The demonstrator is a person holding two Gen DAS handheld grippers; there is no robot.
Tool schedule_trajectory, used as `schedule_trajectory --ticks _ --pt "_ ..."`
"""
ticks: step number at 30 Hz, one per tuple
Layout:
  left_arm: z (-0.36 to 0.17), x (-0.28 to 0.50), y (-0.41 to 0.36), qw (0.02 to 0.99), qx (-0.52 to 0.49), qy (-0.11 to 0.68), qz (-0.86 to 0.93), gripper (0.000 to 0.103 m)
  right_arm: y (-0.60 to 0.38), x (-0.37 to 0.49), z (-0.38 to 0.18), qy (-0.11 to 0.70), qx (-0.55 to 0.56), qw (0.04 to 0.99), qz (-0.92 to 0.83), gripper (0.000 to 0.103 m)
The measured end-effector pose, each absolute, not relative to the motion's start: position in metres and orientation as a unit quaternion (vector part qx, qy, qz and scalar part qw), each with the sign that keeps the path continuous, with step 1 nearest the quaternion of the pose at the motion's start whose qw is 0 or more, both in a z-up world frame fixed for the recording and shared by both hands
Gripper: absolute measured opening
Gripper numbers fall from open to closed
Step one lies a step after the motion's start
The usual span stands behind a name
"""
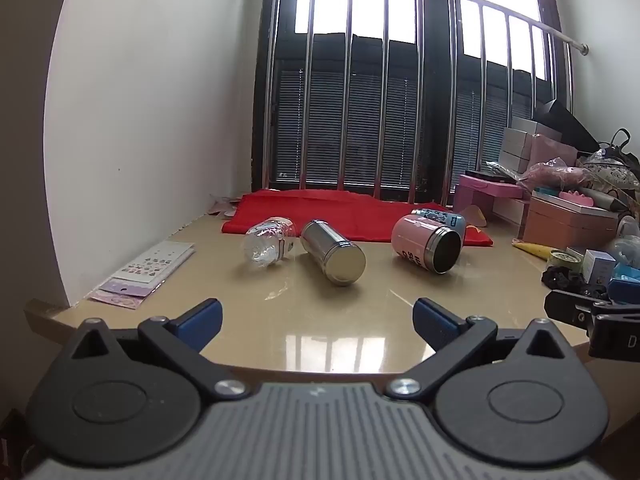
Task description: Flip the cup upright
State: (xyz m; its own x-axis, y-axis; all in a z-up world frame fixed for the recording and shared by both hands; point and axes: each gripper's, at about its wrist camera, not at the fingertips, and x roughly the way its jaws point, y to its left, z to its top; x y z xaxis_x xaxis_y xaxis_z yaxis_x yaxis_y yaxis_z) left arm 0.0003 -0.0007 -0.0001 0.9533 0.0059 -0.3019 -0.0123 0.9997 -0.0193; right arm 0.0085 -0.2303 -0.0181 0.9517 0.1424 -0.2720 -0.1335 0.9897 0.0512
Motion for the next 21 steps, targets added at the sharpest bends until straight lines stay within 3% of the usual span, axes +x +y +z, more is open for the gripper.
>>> schedule_trajectory --ticks 21 --pt "0.000 0.000 0.002 0.988 -0.024 0.149 -0.002 0.103 -0.230 0.007 -0.017 0.138 0.018 0.988 0.071 0.103"
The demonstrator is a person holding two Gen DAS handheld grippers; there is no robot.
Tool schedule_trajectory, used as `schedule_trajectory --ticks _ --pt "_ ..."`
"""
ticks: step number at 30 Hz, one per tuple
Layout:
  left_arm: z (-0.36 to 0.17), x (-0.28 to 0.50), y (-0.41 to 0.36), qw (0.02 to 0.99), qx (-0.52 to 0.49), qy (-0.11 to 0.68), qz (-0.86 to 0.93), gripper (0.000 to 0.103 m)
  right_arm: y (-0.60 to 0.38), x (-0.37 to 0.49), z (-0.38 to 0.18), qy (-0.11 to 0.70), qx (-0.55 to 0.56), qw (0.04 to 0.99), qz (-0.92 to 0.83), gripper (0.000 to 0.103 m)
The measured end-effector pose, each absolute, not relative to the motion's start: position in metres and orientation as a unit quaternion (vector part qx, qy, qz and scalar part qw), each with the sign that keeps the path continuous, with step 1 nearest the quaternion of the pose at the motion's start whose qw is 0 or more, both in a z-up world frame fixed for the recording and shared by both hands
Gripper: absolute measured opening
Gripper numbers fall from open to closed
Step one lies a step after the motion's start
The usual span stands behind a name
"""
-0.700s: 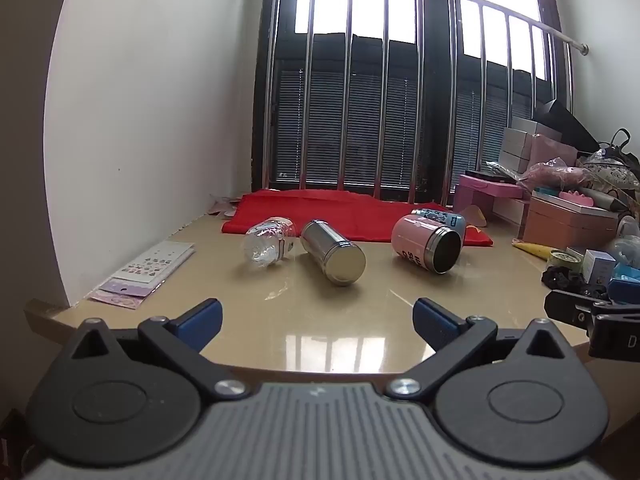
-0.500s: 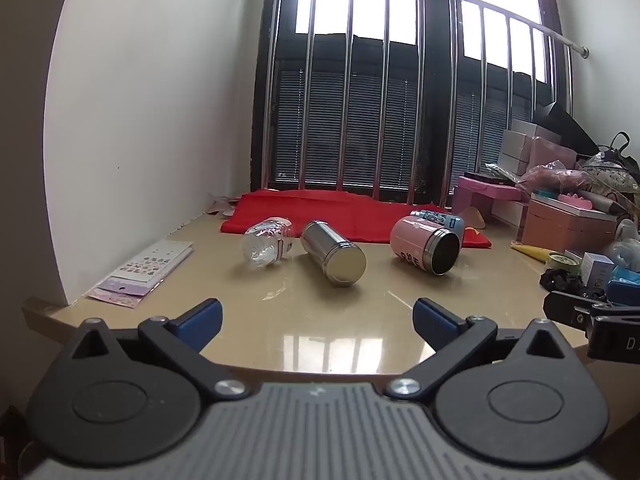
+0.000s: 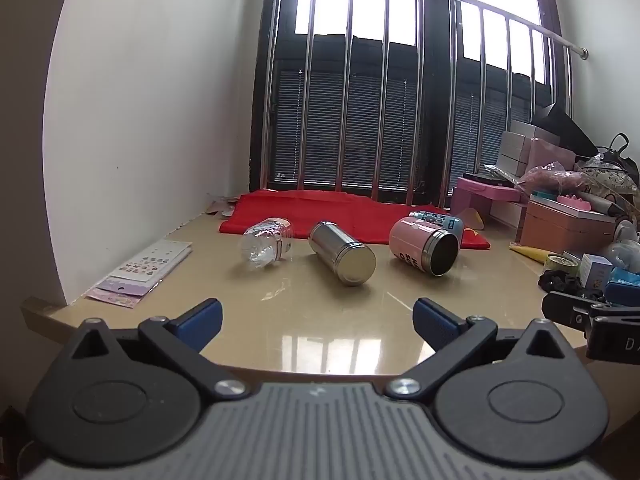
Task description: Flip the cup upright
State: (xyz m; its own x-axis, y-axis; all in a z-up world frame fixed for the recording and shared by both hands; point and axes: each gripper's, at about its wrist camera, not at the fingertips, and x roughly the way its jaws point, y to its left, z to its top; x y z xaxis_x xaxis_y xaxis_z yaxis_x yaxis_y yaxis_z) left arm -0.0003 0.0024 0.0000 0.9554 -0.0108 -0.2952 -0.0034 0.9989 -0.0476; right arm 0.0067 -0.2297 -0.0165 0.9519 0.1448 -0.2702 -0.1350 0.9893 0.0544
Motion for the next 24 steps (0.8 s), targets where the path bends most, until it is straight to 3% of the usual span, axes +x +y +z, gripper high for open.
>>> schedule_trajectory --ticks 24 --pt "-0.0014 -0.0011 0.0022 0.989 -0.025 0.148 -0.003 0.103 -0.2308 0.0072 -0.0174 0.137 0.019 0.988 0.072 0.103"
